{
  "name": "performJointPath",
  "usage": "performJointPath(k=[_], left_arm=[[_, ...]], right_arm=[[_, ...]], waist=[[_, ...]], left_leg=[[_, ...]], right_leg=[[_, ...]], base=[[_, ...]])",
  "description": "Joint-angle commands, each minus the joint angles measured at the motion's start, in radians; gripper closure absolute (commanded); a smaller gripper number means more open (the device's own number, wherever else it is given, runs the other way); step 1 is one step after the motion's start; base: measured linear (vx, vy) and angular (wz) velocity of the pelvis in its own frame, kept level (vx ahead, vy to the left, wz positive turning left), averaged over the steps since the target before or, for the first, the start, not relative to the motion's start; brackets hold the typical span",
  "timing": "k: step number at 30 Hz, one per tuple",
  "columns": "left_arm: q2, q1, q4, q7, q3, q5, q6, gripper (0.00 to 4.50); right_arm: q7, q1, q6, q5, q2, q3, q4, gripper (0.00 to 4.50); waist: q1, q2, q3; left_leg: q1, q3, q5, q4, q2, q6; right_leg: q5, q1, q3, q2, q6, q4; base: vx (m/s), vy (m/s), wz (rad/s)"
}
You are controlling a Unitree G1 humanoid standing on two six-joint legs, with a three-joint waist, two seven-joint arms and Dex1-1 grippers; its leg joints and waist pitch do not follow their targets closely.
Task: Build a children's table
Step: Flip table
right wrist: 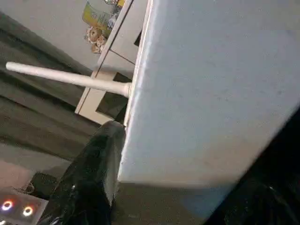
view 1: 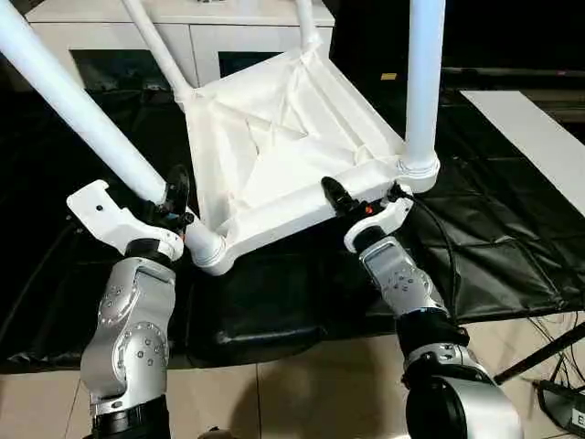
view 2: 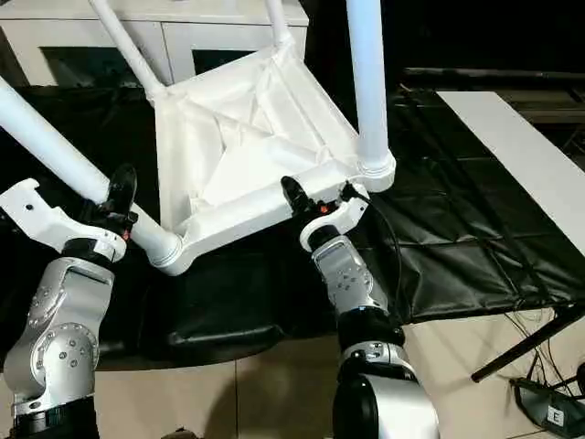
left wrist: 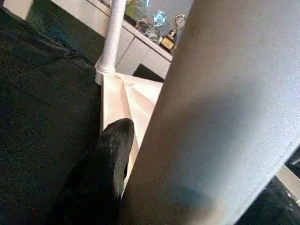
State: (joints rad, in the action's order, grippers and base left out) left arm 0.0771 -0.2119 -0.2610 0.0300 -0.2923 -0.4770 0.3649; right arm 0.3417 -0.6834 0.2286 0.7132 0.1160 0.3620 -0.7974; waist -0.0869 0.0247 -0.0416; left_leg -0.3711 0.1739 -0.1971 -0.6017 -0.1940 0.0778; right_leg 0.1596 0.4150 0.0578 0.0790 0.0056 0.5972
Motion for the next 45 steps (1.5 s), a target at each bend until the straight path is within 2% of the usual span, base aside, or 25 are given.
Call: performJointPath(k=[1,3,6,8,10,11,12,14,15,16,18,23,26,27,29,30,31,34,36,39,40,43,45], left_arm=[[0.051,0.010,-0.004,0.006,0.014,-0.059,0.013,1.51],[0.049,0.010,0.000,-0.009,0.009,-0.072,0.010,1.51],[0.037,0.010,-0.001,0.008,-0.008,-0.054,-0.001,1.09],[0.026,0.007,-0.001,0.010,-0.029,-0.056,-0.011,1.05],[0.017,0.006,0.000,0.012,-0.033,-0.062,-0.012,0.73],[0.014,0.005,0.001,0.019,-0.038,-0.063,-0.018,0.73],[0.003,0.002,0.006,0.036,-0.045,-0.059,-0.030,0.59],[-0.003,-0.002,0.009,0.054,-0.054,-0.046,-0.041,0.52],[-0.003,-0.002,0.009,0.054,-0.054,-0.046,-0.041,0.34],[-0.015,-0.013,0.023,0.086,-0.082,-0.026,-0.060,0.27],[-0.030,-0.019,0.036,0.105,-0.105,-0.008,-0.071,0.17],[-0.046,-0.034,0.066,0.142,-0.156,-0.013,-0.080,0.12],[-0.063,-0.041,0.084,0.165,-0.176,-0.011,-0.088,0.12],[-0.064,-0.041,0.085,0.167,-0.177,-0.012,-0.088,0.12],[-0.078,-0.047,0.105,0.190,-0.191,-0.010,-0.095,0.12],[-0.079,-0.047,0.109,0.193,-0.192,-0.010,-0.095,0.12],[-0.079,-0.047,0.109,0.193,-0.192,-0.010,-0.095,0.12],[-0.077,-0.047,0.122,0.201,-0.186,-0.003,-0.080,0.12],[-0.074,-0.047,0.128,0.197,-0.173,-0.002,-0.074,0.12],[-0.070,-0.055,0.139,0.187,-0.161,-0.018,-0.070,0.12],[-0.071,-0.058,0.142,0.187,-0.157,-0.013,-0.070,0.12],[-0.072,-0.069,0.147,0.162,-0.142,-0.012,-0.071,0.12],[-0.100,-0.074,0.153,0.112,-0.091,0.015,-0.040,0.12]], right_arm=[[0.000,-0.018,-0.034,-0.040,-0.019,-0.004,-0.008,2.21],[-0.003,-0.019,-0.048,-0.051,-0.022,-0.008,-0.001,2.21],[-0.017,-0.019,-0.076,-0.077,-0.029,-0.021,0.024,2.22],[-0.051,-0.020,-0.117,-0.105,-0.038,-0.022,0.062,2.22],[-0.064,-0.021,-0.130,-0.117,-0.046,-0.024,0.084,2.22],[-0.080,-0.021,-0.141,-0.127,-0.052,-0.025,0.099,2.22],[-0.105,-0.021,-0.153,-0.155,-0.072,-0.032,0.128,2.22],[-0.123,-0.020,-0.167,-0.180,-0.085,-0.039,0.149,2.22],[-0.123,-0.020,-0.167,-0.180,-0.085,-0.039,0.149,2.22],[-0.155,-0.015,-0.187,-0.224,-0.118,-0.050,0.204,2.22],[-0.185,-0.010,-0.196,-0.251,-0.145,-0.052,0.249,2.22],[-0.220,0.004,-0.176,-0.311,-0.213,-0.071,0.347,2.22],[-0.231,0.017,-0.153,-0.354,-0.244,-0.089,0.406,2.26],[-0.233,0.019,-0.151,-0.358,-0.246,-0.090,0.411,2.28],[-0.281,0.033,-0.121,-0.382,-0.273,-0.097,0.480,2.31],[-0.291,0.036,-0.115,-0.385,-0.277,-0.097,0.494,2.34],[-0.291,0.036,-0.115,-0.385,-0.277,-0.097,0.494,2.41],[-0.317,0.053,-0.106,-0.438,-0.300,-0.125,0.545,2.51],[-0.335,0.059,-0.099,-0.467,-0.307,-0.132,0.565,2.56],[-0.377,0.058,-0.095,-0.507,-0.311,-0.138,0.582,2.59],[-0.386,0.057,-0.096,-0.511,-0.312,-0.142,0.586,2.60],[-0.409,0.057,-0.096,-0.535,-0.315,-0.160,0.592,2.61],[-0.426,0.053,-0.098,-0.563,-0.288,-0.183,0.574,2.61]], waist=[[0.004,0.003,0.064],[0.003,0.003,0.066],[0.004,0.004,0.067],[0.004,0.006,0.066],[0.002,0.006,0.065],[0.001,0.005,0.063],[0.001,0.006,0.063],[0.000,0.005,0.061],[0.001,0.005,0.061],[0.001,0.004,0.060],[0.000,0.004,0.058],[-0.008,0.005,0.056],[-0.009,0.007,0.055],[-0.007,0.008,0.057],[-0.009,0.006,0.058],[-0.009,0.008,0.060],[-0.008,0.009,0.062],[-0.010,0.009,0.064],[-0.009,0.011,0.066],[-0.004,0.015,0.066],[-0.003,0.013,0.066],[0.002,0.016,0.064],[0.003,0.017,0.065]], left_leg=[[0.009,0.002,-0.116,0.070,-0.029,-0.039],[0.008,0.002,-0.104,0.069,-0.028,-0.038],[0.006,0.003,-0.083,0.067,-0.028,-0.049],[0.007,0.004,-0.088,0.066,-0.027,-0.051],[0.010,0.004,-0.099,0.067,-0.028,-0.048],[0.009,0.004,-0.106,0.069,-0.028,-0.045],[0.012,0.005,-0.126,0.070,-0.028,-0.033],[0.015,0.005,-0.144,0.071,-0.028,-0.026],[0.015,0.005,-0.158,0.073,-0.027,-0.019],[0.014,0.003,-0.173,0.074,-0.027,-0.012],[0.018,0.004,-0.180,0.075,-0.026,-0.001],[0.025,0.006,-0.221,0.075,-0.024,0.023],[0.023,0.004,-0.243,0.077,-0.022,0.031],[0.018,0.002,-0.240,0.078,-0.021,0.033],[0.019,0.002,-0.226,0.077,-0.021,0.036],[0.022,0.002,-0.213,0.076,-0.020,0.036],[0.018,0.001,-0.198,0.077,-0.020,0.037],[0.017,0.004,-0.156,0.070,-0.018,0.028],[0.011,0.003,-0.140,0.069,-0.018,0.022],[0.007,0.003,-0.128,0.067,-0.018,0.017],[0.008,0.002,-0.128,0.067,-0.018,0.018],[0.006,0.003,-0.132,0.067,-0.017,0.014],[0.007,0.003,-0.125,0.066,-0.018,0.012]], right_leg=[[0.151,-0.051,-0.034,0.047,-0.177,-0.049],[0.138,-0.051,-0.034,0.046,-0.184,-0.046],[0.108,-0.052,-0.033,0.045,-0.185,-0.043],[0.122,-0.051,-0.034,0.046,-0.183,-0.045],[0.141,-0.047,-0.034,0.045,-0.176,-0.047],[0.152,-0.047,-0.034,0.045,-0.173,-0.048],[0.175,-0.044,-0.034,0.043,-0.159,-0.052],[0.196,-0.042,-0.035,0.042,-0.149,-0.055],[0.215,-0.042,-0.034,0.042,-0.137,-0.057],[0.239,-0.042,-0.034,0.042,-0.124,-0.060],[0.251,-0.037,-0.035,0.039,-0.101,-0.063],[0.292,-0.030,-0.039,0.036,-0.071,-0.068],[0.315,-0.030,-0.043,0.032,-0.053,-0.070],[0.310,-0.035,-0.044,0.033,-0.047,-0.068],[0.289,-0.034,-0.045,0.032,-0.039,-0.067],[0.256,-0.033,-0.046,0.029,-0.039,-0.064],[0.226,-0.040,-0.044,0.030,-0.044,-0.059],[0.156,-0.038,-0.045,0.027,-0.058,-0.053],[0.139,-0.044,-0.045,0.030,-0.066,-0.049],[0.129,-0.045,-0.044,0.031,-0.074,-0.047],[0.133,-0.045,-0.044,0.031,-0.074,-0.047],[0.142,-0.045,-0.044,0.031,-0.070,-0.048],[0.141,-0.044,-0.044,0.032,-0.070,-0.047]], base=[[0.000,0.000,0.00],[0.000,0.000,0.00],[0.000,0.000,0.00],[0.000,0.000,0.00],[0.000,0.000,0.00],[0.000,0.000,0.00],[0.000,0.000,0.00],[0.000,0.000,0.00],[0.000,0.000,0.00],[0.000,0.000,0.00],[0.000,0.000,0.00],[0.000,0.000,0.00],[0.000,0.000,0.00],[0.000,0.000,0.00],[0.000,0.000,0.00],[0.000,0.000,0.00],[0.000,0.000,0.00],[0.000,0.000,0.00],[0.000,0.000,0.00],[0.000,0.000,0.00],[0.000,0.000,0.00],[0.000,0.000,0.00],[0.000,0.000,0.00]])
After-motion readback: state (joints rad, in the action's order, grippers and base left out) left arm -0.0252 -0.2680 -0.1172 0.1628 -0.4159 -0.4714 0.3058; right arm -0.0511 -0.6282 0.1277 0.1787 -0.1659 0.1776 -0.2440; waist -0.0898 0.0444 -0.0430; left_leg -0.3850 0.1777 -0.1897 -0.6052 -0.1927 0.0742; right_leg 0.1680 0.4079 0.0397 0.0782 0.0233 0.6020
